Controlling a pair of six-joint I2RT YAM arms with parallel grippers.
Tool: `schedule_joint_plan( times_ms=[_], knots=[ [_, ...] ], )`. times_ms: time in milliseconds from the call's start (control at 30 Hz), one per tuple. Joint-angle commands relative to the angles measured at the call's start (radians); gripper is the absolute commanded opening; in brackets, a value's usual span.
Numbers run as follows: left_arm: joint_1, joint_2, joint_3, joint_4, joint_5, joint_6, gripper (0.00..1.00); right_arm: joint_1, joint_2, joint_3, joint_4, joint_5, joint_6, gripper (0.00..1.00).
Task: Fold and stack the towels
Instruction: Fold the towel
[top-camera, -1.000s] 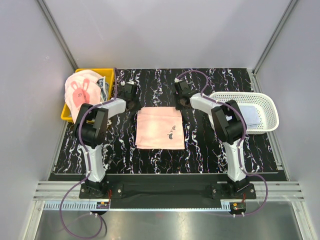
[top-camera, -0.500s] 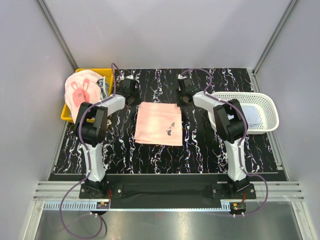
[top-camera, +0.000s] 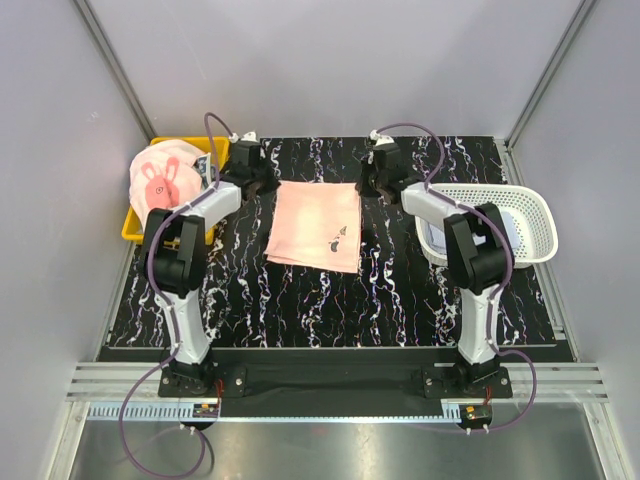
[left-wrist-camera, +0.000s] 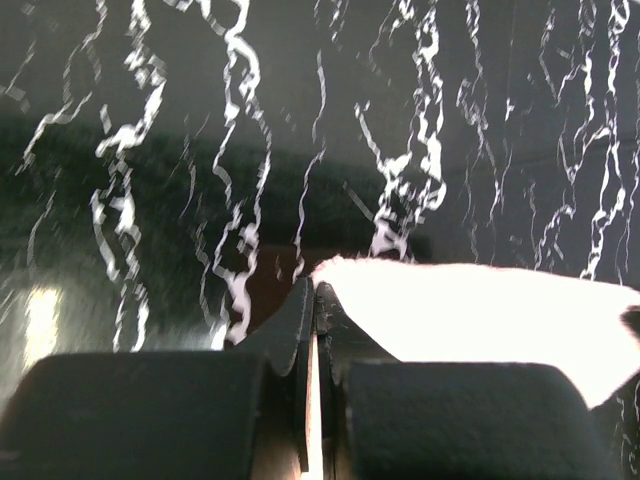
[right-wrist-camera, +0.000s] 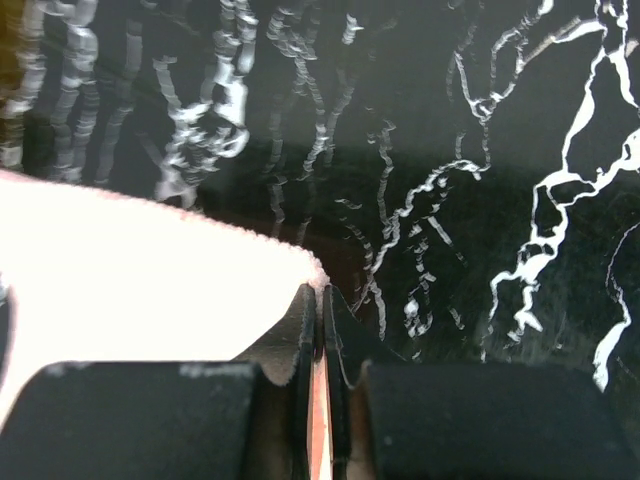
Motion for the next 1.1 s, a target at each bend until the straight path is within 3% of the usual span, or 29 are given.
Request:
schedule_joint_plan(
  times_ms=[0, 533, 1067],
  knots=[
    [0.005, -0.117, -0.047, 0.019, -0.026, -0.008, 0.00, 0.000, -0.134, -0.100, 0.166, -0.066, 0.030, 0.06],
    [-0.001, -0.332, -0.413, 0.091, -0.043, -0.062, 0.00, 0.052, -0.336, -0.428, 0.267, -0.127, 0.109, 0.06],
    [-0.021, -0.451, -0.590, 0.154, -0.035, -0.049, 0.00, 0.097, -0.422, -0.613, 0.316, -0.115, 0.147, 0.06]
  ],
)
